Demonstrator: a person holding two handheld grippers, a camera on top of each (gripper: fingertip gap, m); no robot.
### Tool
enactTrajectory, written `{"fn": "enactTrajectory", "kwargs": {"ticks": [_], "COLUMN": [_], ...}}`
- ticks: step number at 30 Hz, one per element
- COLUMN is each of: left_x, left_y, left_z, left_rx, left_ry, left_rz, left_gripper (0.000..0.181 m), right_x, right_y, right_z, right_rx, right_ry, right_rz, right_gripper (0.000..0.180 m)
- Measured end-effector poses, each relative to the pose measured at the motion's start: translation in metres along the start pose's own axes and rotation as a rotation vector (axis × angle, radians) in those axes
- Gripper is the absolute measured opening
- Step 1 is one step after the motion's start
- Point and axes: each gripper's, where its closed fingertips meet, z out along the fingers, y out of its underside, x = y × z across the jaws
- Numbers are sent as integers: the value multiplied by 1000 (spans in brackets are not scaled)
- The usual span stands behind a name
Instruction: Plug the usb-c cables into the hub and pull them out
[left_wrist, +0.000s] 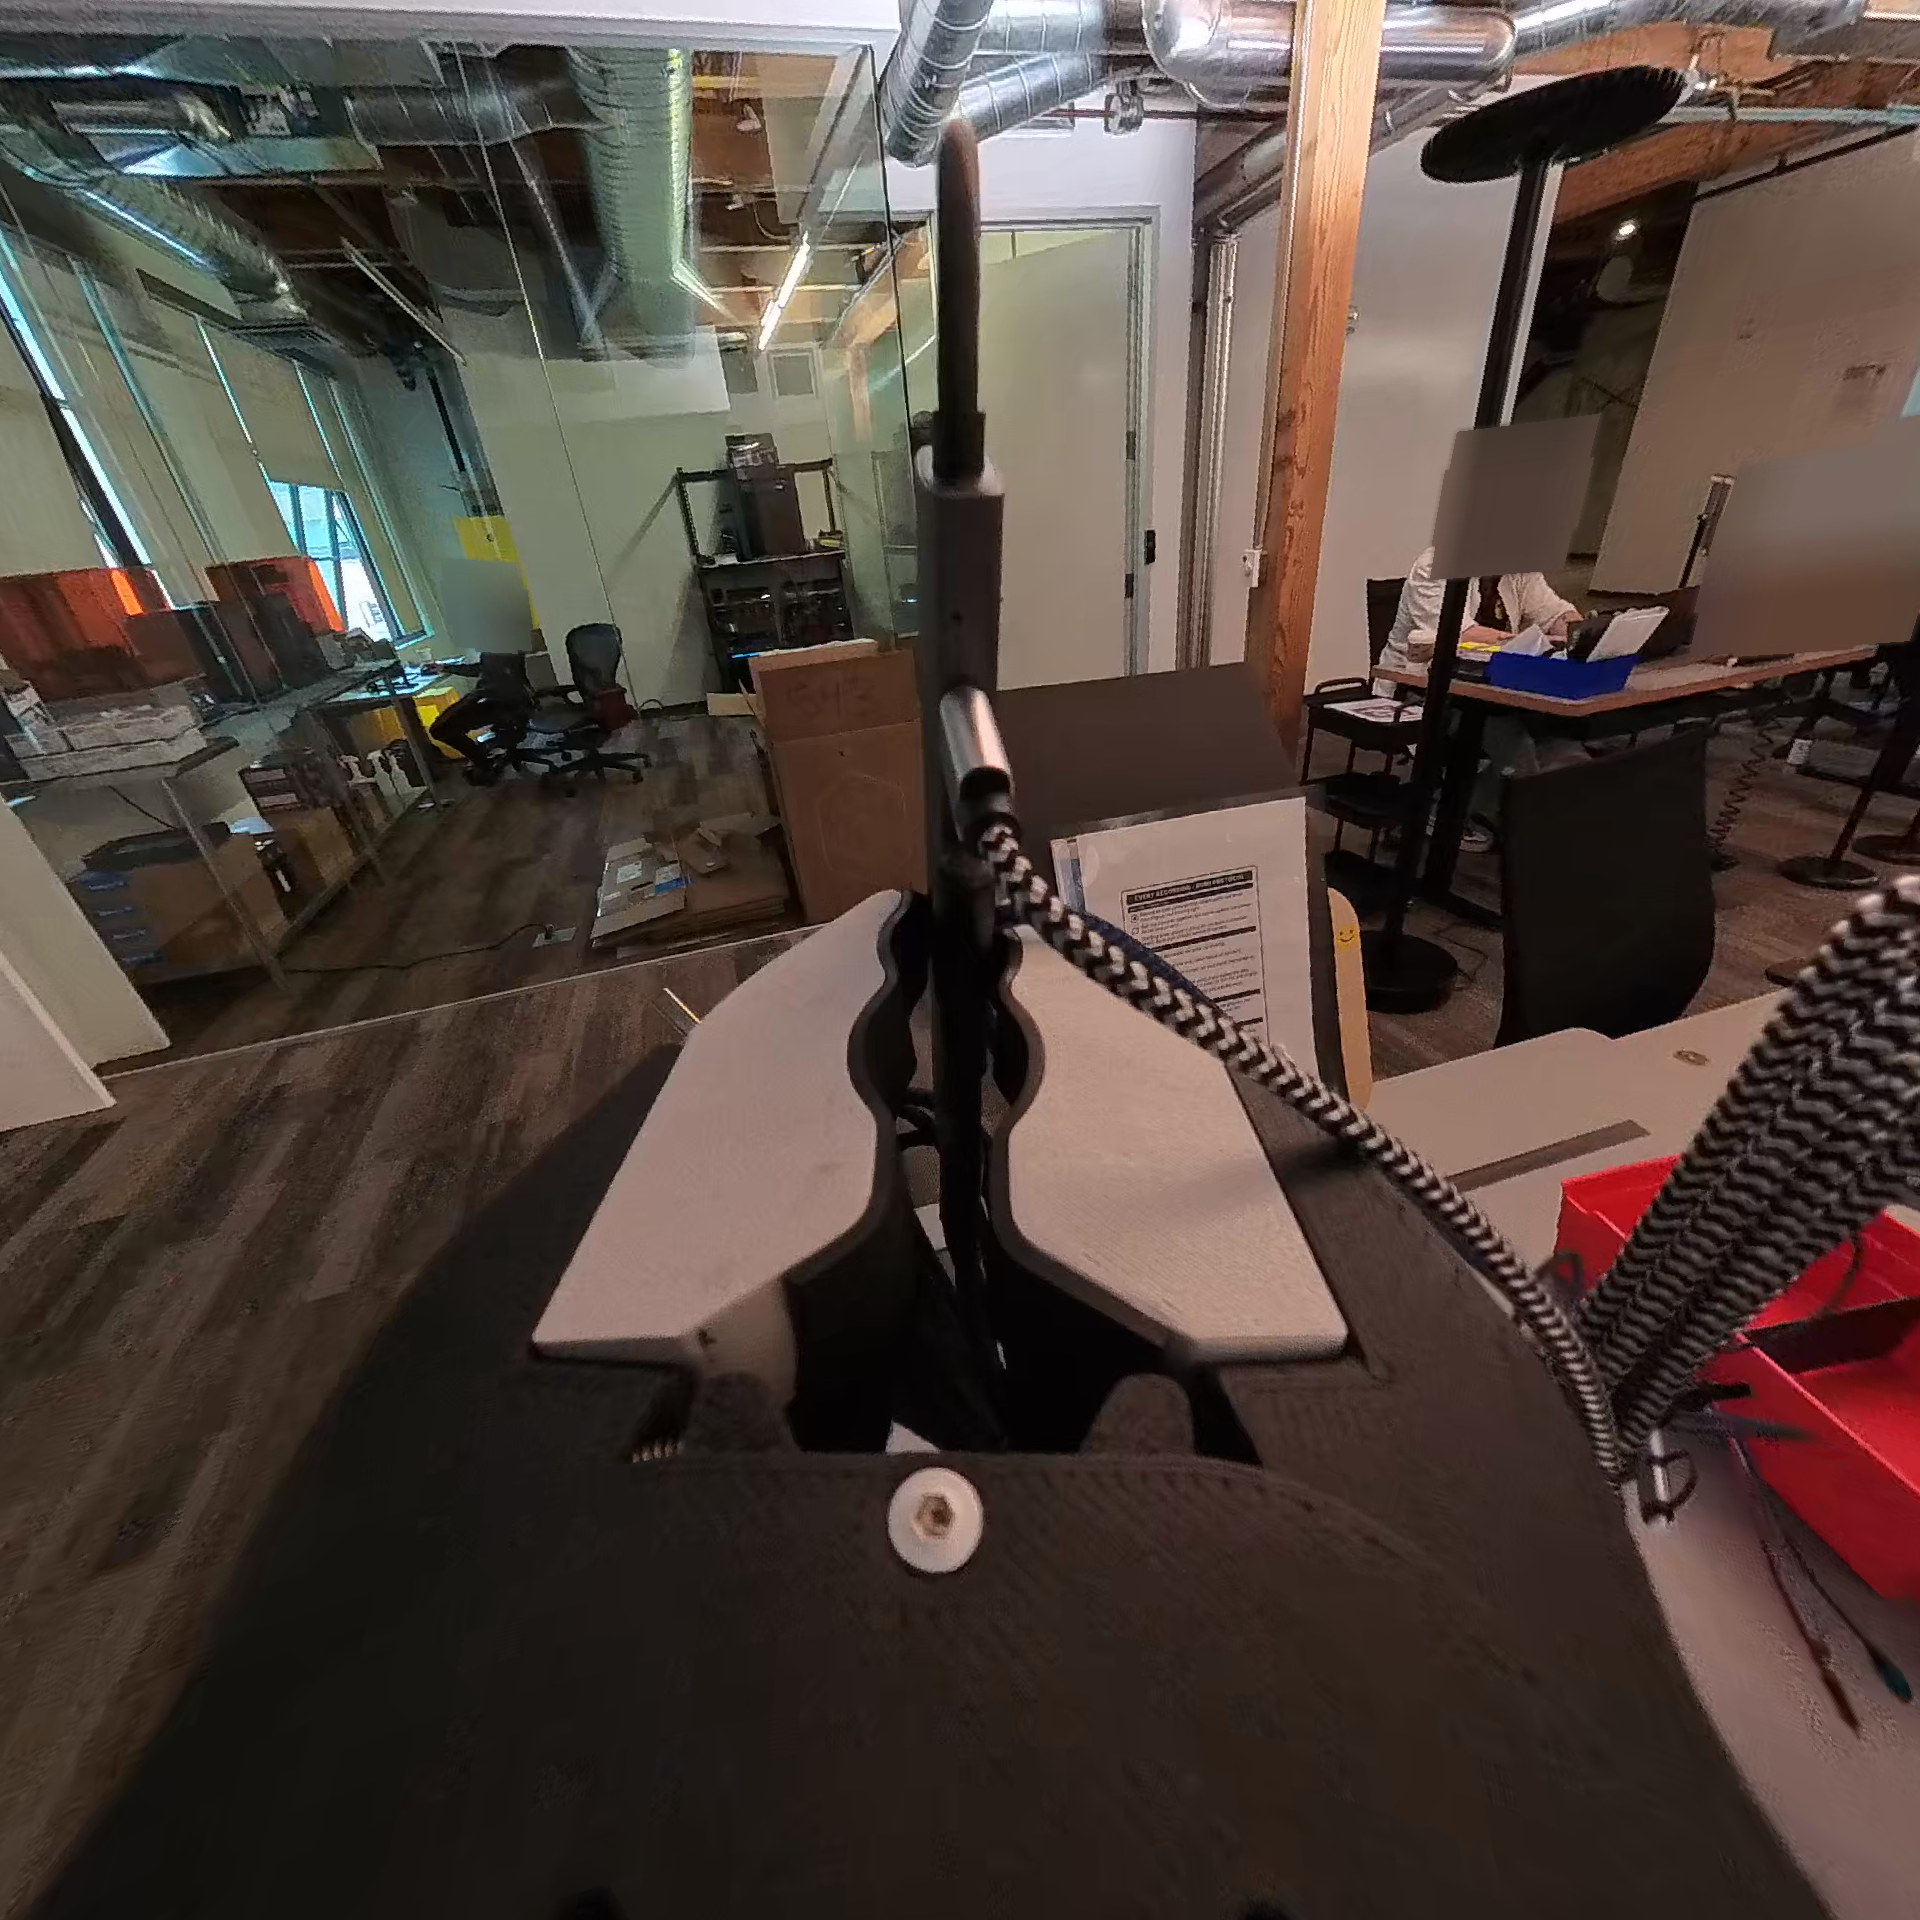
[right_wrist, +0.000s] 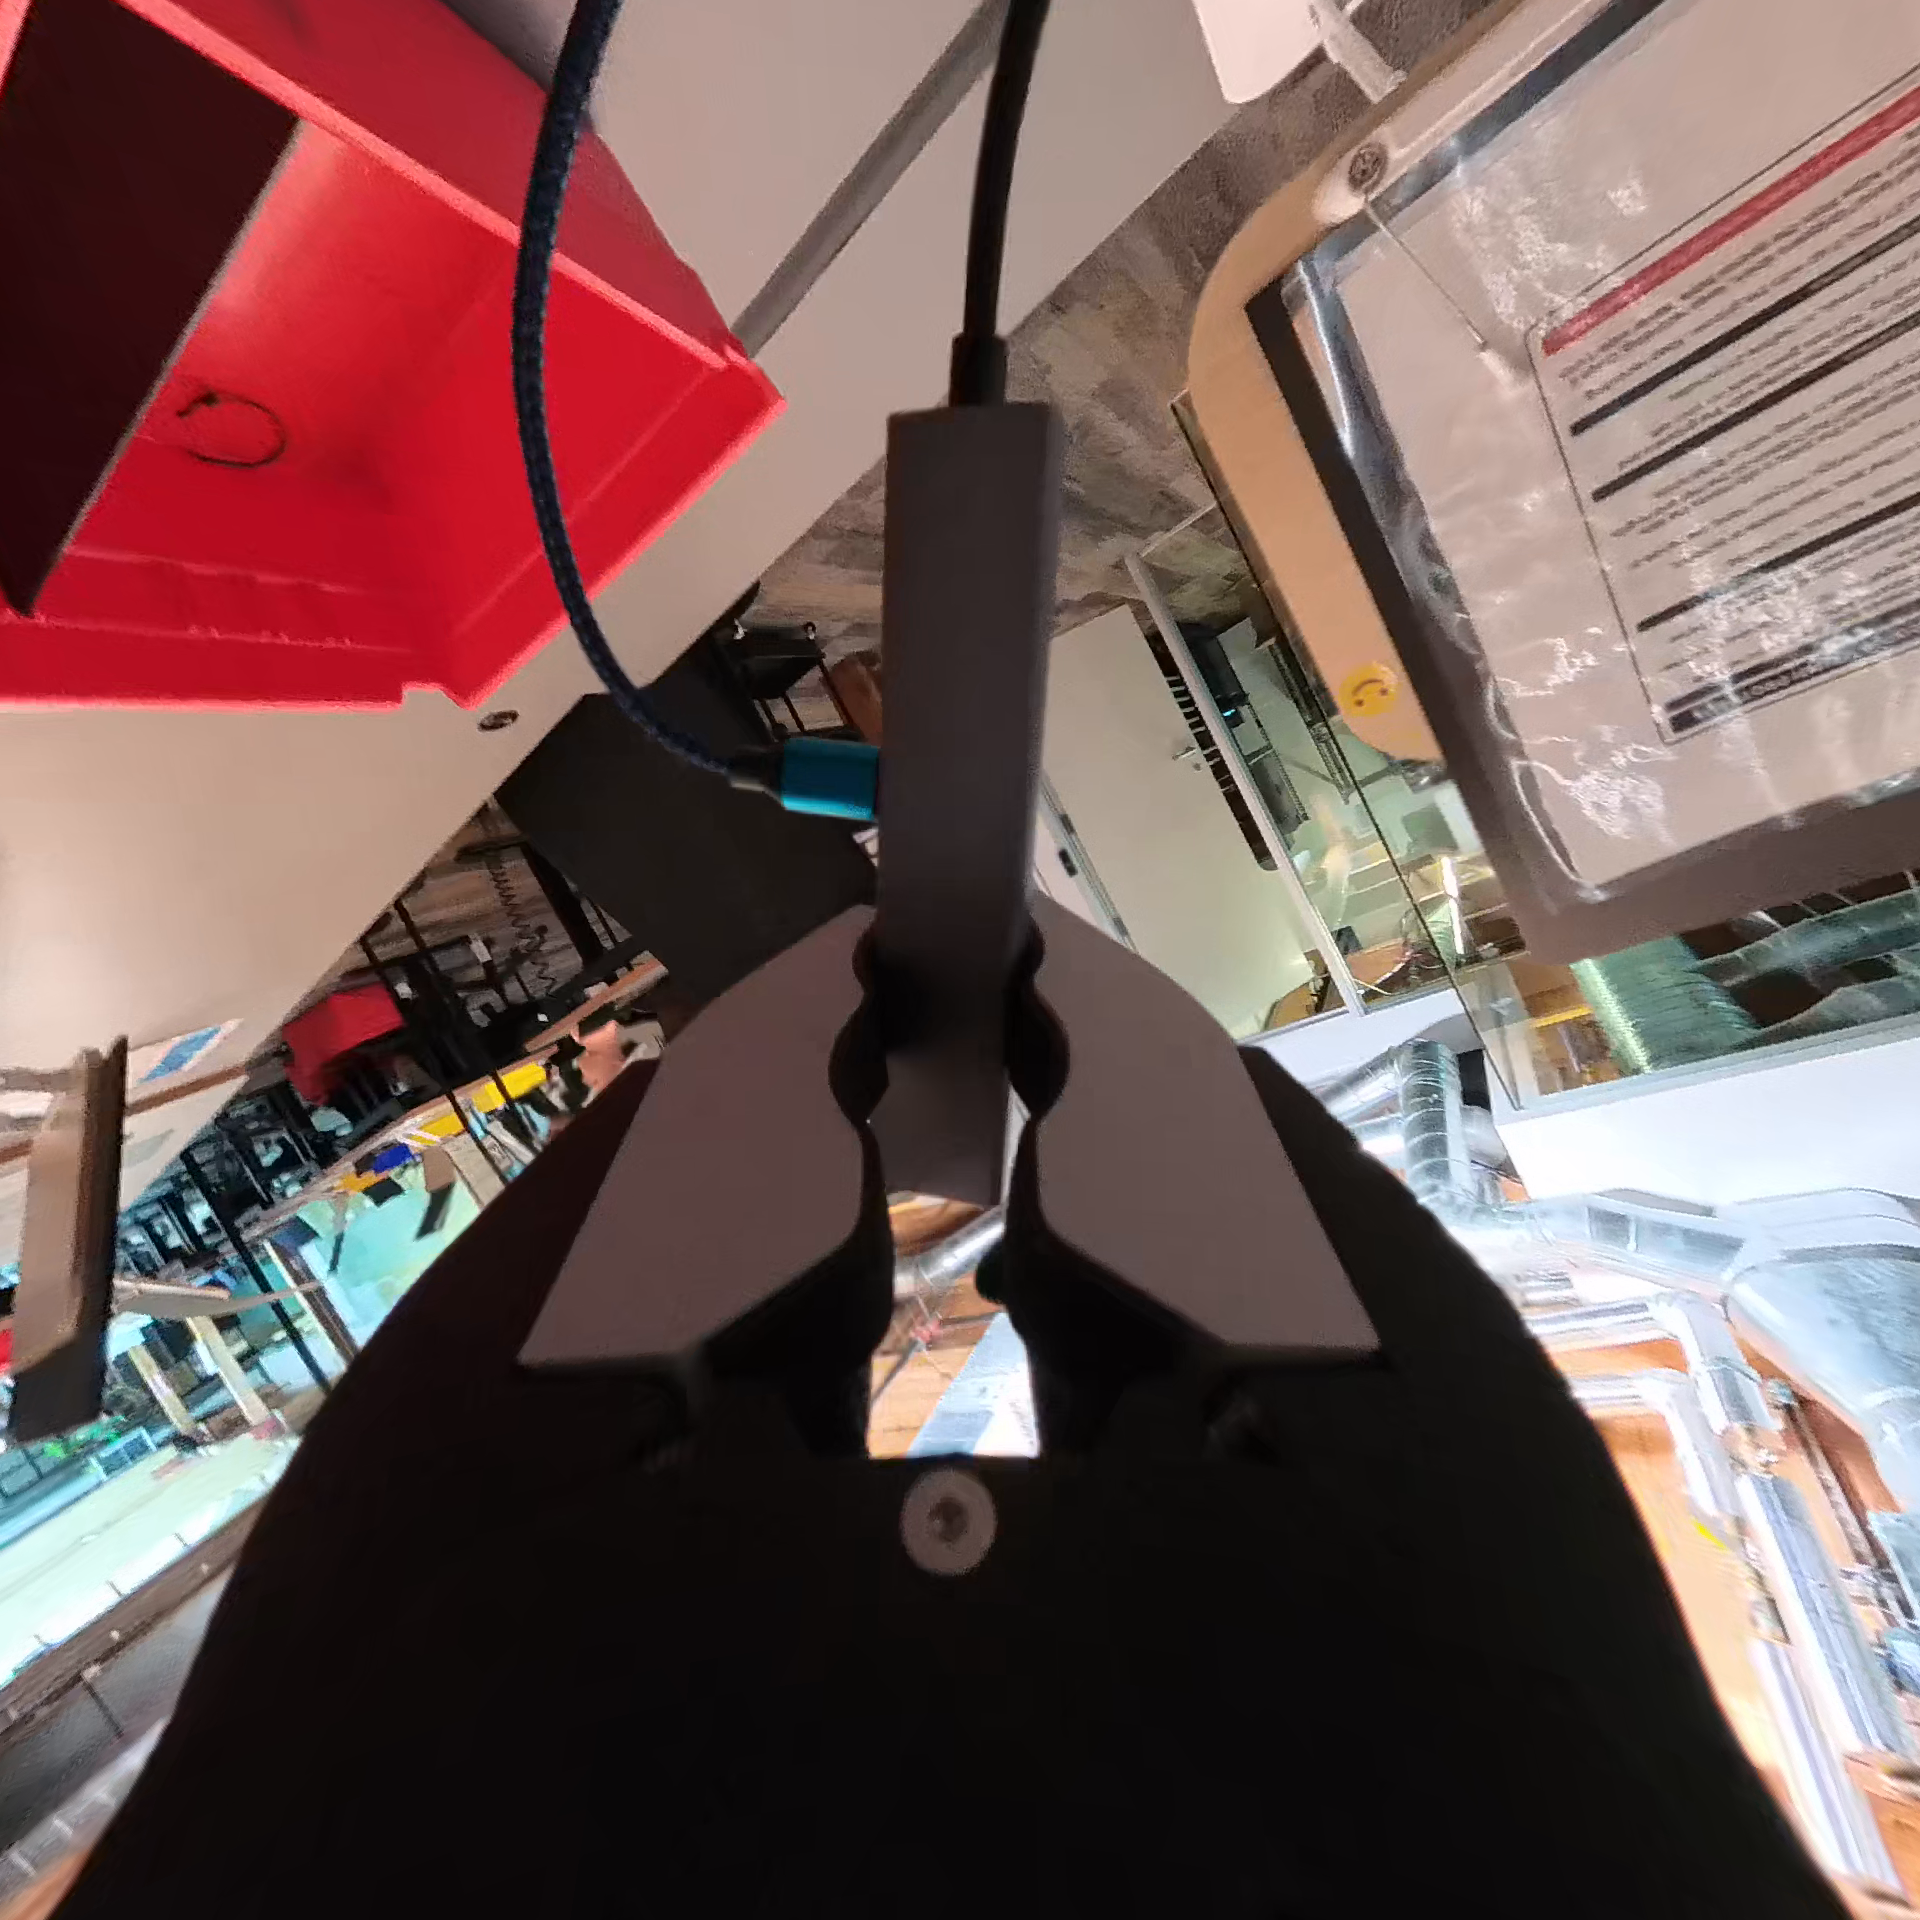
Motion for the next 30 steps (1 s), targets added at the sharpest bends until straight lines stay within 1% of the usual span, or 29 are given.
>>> {"fn": "enactTrajectory", "kwargs": {"ticks": [1,10,15,18,25,30], "left_x": [0,-5,-6,-6,-10,-18], "left_y": [-1,-27,-42,-48,-41,-33], "left_z": [-2,-26,-39,-46,-51,-46], "left_rx": [-1,72,95,84,31,20], "left_ry": [-4,-17,-21,-38,-76,-84], "left_rz": [7,-14,-16,15,82,63], "left_gripper": [11,10,10,10,10,10], "right_x": [-4,-38,-45,-48,-38,-22], "right_y": [-4,-21,-31,-32,-18,1], "right_z": [4,44,59,69,78,70], "right_rx": [14,34,53,50,58,78], "right_ry": [0,-46,-46,-60,-43,-5], "right_rz": [18,86,159,186,308,407], "right_gripper": [20,20,21,20,21,20]}}
